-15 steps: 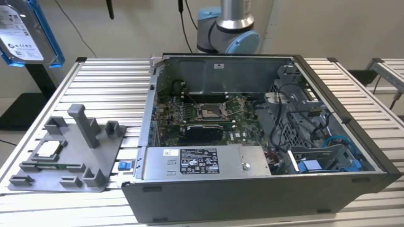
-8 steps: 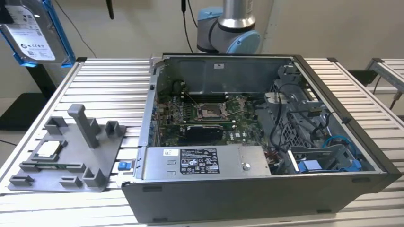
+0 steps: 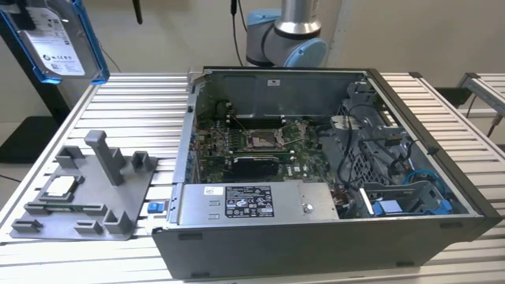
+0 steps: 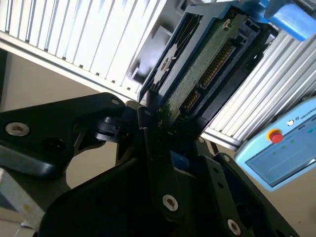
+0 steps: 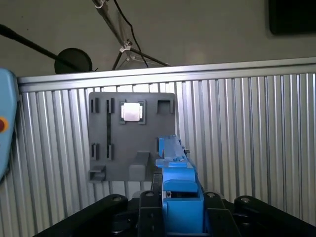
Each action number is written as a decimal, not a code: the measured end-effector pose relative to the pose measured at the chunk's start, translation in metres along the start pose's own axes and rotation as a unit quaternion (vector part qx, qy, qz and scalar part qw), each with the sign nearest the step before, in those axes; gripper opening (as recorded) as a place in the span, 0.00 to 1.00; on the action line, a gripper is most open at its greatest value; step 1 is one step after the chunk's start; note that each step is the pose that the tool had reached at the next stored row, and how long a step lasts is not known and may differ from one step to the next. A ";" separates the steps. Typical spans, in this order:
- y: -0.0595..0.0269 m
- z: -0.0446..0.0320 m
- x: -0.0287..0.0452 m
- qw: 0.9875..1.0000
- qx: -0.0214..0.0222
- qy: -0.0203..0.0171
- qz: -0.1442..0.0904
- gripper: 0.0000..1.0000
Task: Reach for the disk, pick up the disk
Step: 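Pick up the disk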
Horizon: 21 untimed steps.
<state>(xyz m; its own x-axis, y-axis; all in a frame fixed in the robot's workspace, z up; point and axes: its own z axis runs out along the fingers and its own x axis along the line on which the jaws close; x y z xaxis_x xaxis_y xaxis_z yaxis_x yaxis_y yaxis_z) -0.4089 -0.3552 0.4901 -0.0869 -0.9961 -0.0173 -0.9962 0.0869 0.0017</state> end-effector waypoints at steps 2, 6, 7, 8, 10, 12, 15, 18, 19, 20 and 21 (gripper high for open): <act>-0.0062 0.0000 -0.0005 1.000 0.000 0.000 0.000 0.00; -0.0187 0.0000 -0.0016 1.000 0.000 0.001 0.001 0.00; -0.0217 0.0000 -0.0019 1.000 0.000 0.001 0.001 0.00; -0.0249 0.0000 -0.0022 1.000 0.000 0.001 0.001 0.00; -0.0315 0.0001 -0.0028 1.000 0.000 0.001 0.002 0.00; -0.0390 0.0001 -0.0034 1.000 0.000 0.001 0.002 0.00; -0.0516 0.0001 -0.0045 1.000 0.000 0.001 0.002 0.00; -0.0696 0.0002 -0.0061 1.000 0.000 0.001 0.003 0.00; -0.0741 0.0002 -0.0065 1.000 0.000 0.001 0.003 0.00; -0.0832 0.0003 -0.0073 1.000 0.000 0.001 0.003 0.00; -0.0878 0.0003 -0.0077 1.000 0.000 0.001 0.003 0.00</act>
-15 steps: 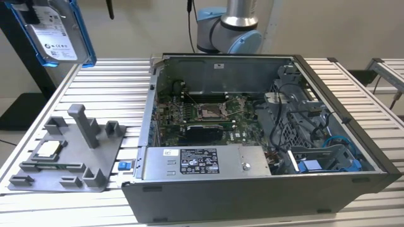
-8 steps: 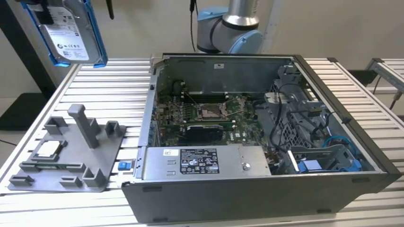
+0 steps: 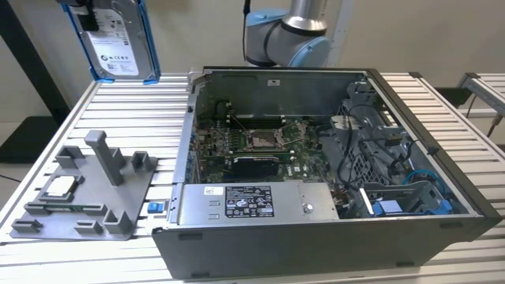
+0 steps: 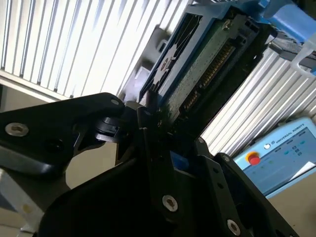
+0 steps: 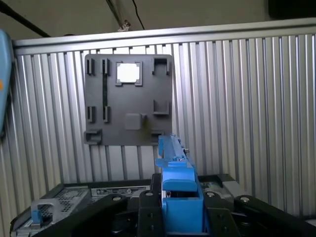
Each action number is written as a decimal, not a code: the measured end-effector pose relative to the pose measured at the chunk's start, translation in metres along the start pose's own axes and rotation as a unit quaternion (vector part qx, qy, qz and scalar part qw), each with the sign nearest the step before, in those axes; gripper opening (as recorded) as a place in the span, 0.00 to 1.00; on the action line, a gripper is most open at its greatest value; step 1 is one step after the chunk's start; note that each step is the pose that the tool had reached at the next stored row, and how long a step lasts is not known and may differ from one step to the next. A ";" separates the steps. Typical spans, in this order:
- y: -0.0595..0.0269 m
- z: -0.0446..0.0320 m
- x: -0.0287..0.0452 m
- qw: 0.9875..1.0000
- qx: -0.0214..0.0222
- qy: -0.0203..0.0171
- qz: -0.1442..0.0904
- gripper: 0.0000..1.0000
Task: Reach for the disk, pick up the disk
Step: 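Pick up the disk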
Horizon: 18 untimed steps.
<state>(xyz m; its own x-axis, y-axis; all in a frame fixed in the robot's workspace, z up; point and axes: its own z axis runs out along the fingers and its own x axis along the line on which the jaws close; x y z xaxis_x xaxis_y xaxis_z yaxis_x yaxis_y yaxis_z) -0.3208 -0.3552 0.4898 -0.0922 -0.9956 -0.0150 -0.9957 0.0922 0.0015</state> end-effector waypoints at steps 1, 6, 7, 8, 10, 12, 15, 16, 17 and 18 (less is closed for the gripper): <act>-0.0045 0.0000 -0.0004 1.000 0.000 0.000 0.000 0.00; -0.0271 0.0001 -0.0025 1.000 0.000 0.000 0.000 0.00; -0.0314 0.0002 -0.0029 1.000 0.000 0.000 0.000 0.00; -0.0356 0.0002 -0.0033 1.000 0.000 0.000 0.000 0.00; -0.0443 0.0001 -0.0041 1.000 0.000 0.000 0.000 0.00; -0.0528 0.0002 -0.0049 1.000 0.000 0.000 0.000 0.00; -0.0667 0.0003 -0.0061 1.000 0.000 0.000 0.000 0.00; -0.0712 0.0003 -0.0066 1.000 0.000 0.000 0.000 0.00; -0.0757 0.0003 -0.0070 1.000 0.000 0.000 0.000 0.00; -0.0802 0.0004 -0.0074 1.000 0.000 0.000 0.000 0.00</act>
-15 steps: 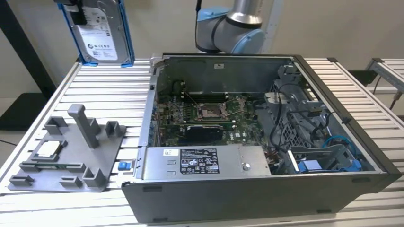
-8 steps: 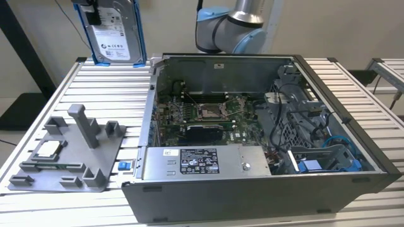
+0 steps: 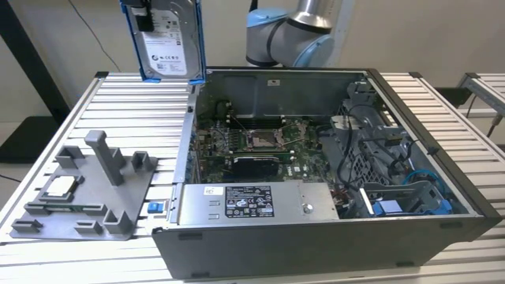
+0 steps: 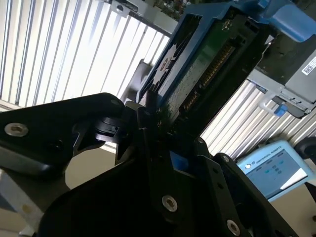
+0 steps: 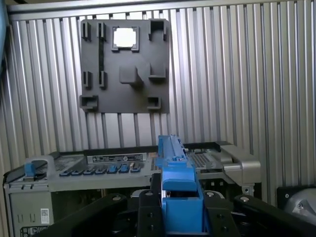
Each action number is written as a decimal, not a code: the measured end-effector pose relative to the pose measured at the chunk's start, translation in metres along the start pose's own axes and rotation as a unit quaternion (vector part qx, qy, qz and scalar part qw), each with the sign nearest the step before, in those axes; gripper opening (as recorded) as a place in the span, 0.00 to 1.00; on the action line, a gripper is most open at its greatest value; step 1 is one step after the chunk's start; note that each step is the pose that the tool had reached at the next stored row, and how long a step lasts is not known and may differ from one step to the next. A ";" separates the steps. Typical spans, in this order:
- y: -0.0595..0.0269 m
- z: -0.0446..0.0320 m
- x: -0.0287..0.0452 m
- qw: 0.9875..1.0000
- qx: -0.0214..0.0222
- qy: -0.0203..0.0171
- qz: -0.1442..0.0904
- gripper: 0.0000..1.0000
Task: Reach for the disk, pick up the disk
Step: 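Pick up the disk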
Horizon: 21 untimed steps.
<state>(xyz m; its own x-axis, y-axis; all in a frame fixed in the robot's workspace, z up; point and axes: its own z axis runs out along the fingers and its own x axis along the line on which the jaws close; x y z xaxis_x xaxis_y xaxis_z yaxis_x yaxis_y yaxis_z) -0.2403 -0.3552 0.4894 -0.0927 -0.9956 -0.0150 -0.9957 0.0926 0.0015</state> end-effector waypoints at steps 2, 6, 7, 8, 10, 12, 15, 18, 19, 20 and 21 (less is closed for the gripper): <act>-0.0091 0.0000 -0.0008 1.000 0.000 0.000 0.000 0.00; -0.0269 0.0000 -0.0025 1.000 0.000 0.000 0.000 0.00; -0.0310 0.0000 -0.0029 1.000 0.000 0.000 0.000 0.00; -0.0356 0.0001 -0.0033 1.000 0.000 0.000 0.000 0.00; -0.0436 0.0001 -0.0041 1.000 0.000 0.000 0.000 0.00; -0.0516 0.0000 -0.0048 1.000 0.000 0.000 0.000 0.00; -0.0630 0.0001 -0.0059 1.000 0.000 0.000 0.000 0.00; -0.0741 0.0001 -0.0069 1.000 0.000 0.000 0.000 0.00; -0.0776 0.0001 -0.0072 1.000 0.000 0.000 0.000 0.00; -0.0816 0.0001 -0.0076 1.000 0.000 0.000 0.000 0.00; -0.0853 0.0001 -0.0080 1.000 0.000 0.000 0.000 0.00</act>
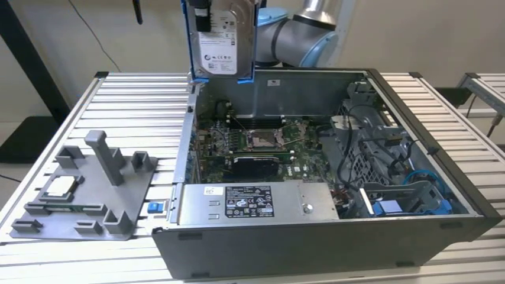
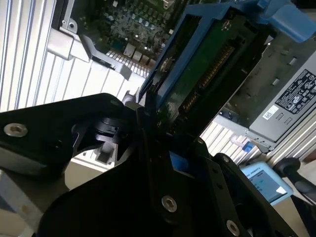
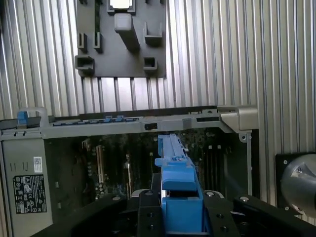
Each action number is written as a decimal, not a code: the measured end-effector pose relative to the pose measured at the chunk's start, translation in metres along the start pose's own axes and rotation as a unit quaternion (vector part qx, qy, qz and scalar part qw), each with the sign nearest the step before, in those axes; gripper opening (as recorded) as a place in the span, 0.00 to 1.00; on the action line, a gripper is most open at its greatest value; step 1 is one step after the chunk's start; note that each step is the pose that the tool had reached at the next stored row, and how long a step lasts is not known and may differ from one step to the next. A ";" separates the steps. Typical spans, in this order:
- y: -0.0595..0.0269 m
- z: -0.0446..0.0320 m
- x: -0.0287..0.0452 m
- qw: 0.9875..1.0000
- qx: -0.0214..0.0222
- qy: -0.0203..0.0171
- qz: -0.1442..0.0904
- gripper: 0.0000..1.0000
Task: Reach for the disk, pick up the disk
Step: 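Pick up the disk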
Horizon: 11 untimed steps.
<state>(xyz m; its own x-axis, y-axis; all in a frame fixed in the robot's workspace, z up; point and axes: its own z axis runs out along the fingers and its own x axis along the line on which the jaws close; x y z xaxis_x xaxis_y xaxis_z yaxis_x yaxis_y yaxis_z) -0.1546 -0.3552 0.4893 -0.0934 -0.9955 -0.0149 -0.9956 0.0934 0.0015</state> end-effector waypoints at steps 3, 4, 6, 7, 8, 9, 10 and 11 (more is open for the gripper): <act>-0.0115 0.0000 -0.0011 1.000 0.000 0.000 0.000 0.00; -0.0152 0.0000 -0.0014 1.000 0.000 0.000 0.000 0.00; -0.0224 0.0000 -0.0021 1.000 0.000 0.000 0.000 0.00; -0.0260 0.0000 -0.0024 1.000 0.000 0.000 0.000 0.00; -0.0296 0.0000 -0.0028 1.000 0.000 0.000 0.000 0.00; -0.0329 0.0000 -0.0031 1.000 0.000 0.000 0.000 0.00; -0.0364 0.0000 -0.0034 1.000 0.000 0.000 0.000 0.00; -0.0399 0.0000 -0.0037 1.000 0.000 0.000 0.000 0.00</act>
<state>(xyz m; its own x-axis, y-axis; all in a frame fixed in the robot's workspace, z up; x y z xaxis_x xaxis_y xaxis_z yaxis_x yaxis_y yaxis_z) -0.1145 -0.3552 0.4893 -0.0935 -0.9955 -0.0149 -0.9956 0.0935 0.0015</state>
